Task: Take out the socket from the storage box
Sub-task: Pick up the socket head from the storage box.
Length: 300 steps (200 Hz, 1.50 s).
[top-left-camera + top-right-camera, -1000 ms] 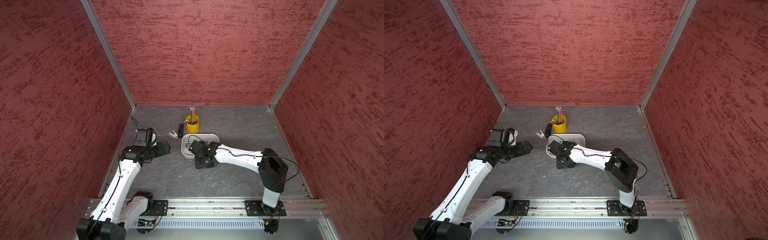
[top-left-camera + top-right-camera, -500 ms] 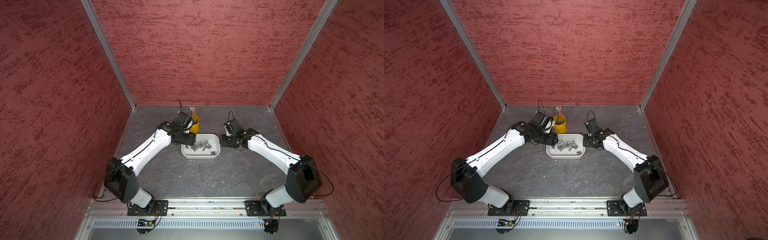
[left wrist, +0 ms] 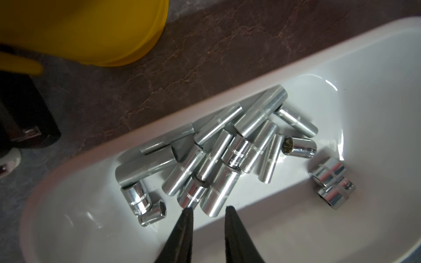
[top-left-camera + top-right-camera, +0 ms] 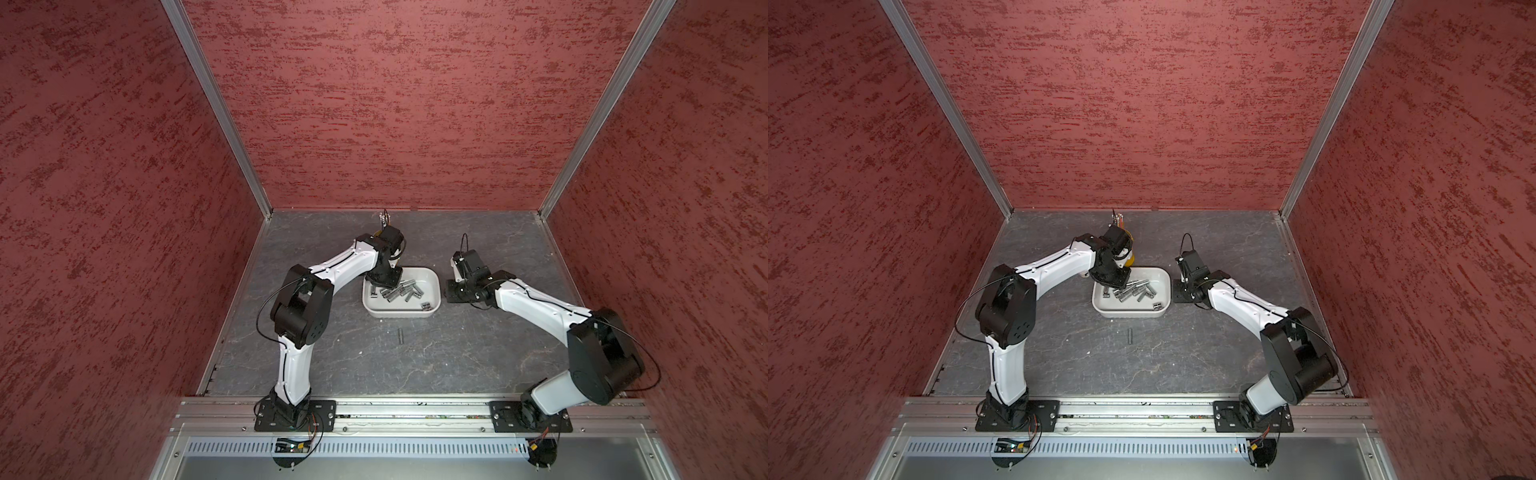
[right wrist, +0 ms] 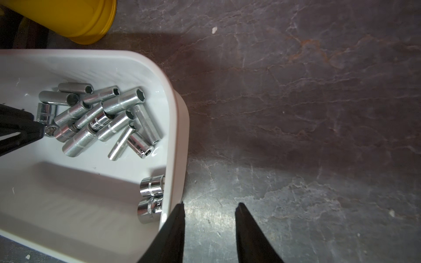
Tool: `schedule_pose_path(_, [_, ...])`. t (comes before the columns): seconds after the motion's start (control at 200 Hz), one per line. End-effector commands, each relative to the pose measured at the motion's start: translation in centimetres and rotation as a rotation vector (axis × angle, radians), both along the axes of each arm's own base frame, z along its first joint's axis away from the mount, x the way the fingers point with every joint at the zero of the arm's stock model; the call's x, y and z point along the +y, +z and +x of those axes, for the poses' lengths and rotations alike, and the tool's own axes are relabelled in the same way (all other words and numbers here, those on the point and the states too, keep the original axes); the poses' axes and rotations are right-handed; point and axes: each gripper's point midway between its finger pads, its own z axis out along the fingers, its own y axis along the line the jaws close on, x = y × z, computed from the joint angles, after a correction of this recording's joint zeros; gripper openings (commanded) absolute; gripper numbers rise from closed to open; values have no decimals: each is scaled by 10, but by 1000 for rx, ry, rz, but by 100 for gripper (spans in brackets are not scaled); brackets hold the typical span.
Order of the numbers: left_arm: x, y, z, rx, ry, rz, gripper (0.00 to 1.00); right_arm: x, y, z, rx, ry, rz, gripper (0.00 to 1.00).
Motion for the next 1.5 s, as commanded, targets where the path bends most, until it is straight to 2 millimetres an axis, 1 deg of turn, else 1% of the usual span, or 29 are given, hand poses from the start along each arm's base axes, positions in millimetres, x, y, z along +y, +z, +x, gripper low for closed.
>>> schedule_pose_path(0.0, [-2,-3,10,-14,-7,-9,26,4,7,13,-59,6,15,40])
schedule_pose_path(0.105, [6,-13,12,-5,13,29,26,5,5,13,-51,9,20,40])
schedule_pose_path(0.18, [12,-16,13,-9,23,46,25,6,1,12,-42,10,21,40])
schedule_pose_path(0.311, [18,-22,15,-9,35,60,26,5,-2,11,-39,4,21,39])
schedule_pose_path(0.476, [16,-31,18,-11,34,55,27,4,-1,10,-37,6,15,39])
schedule_pose_path(0.616, [17,-43,18,5,36,64,27,3,-2,10,-32,11,8,39])
schedule_pose_path(0.782, [16,-56,13,34,36,63,27,4,-4,9,-20,14,4,38])
schedule_pose_path(0.877, [18,-65,11,49,42,72,30,3,-5,8,-17,14,2,39])
schedule_pose_path(0.952, [20,-72,10,62,46,84,31,4,-6,8,-10,16,3,39])
schedule_pose_path(1.077, [20,-78,6,80,54,90,31,4,-7,7,-4,20,-2,39])
schedule_pose_path(1.137, [20,-78,4,84,57,89,29,3,-7,7,-3,19,-4,39])
schedule_pose_path(1.202, [20,-73,3,77,59,88,21,3,-8,7,-3,18,-5,39])
schedule_pose_path(1.292, [19,-61,5,57,68,84,14,4,-8,8,-2,20,-6,39])
schedule_pose_path(1.373, [19,-49,7,38,78,73,13,4,-8,7,0,20,-7,39])
schedule_pose_path(1.498, [16,-27,9,15,99,46,9,3,-7,8,-2,19,-9,39])
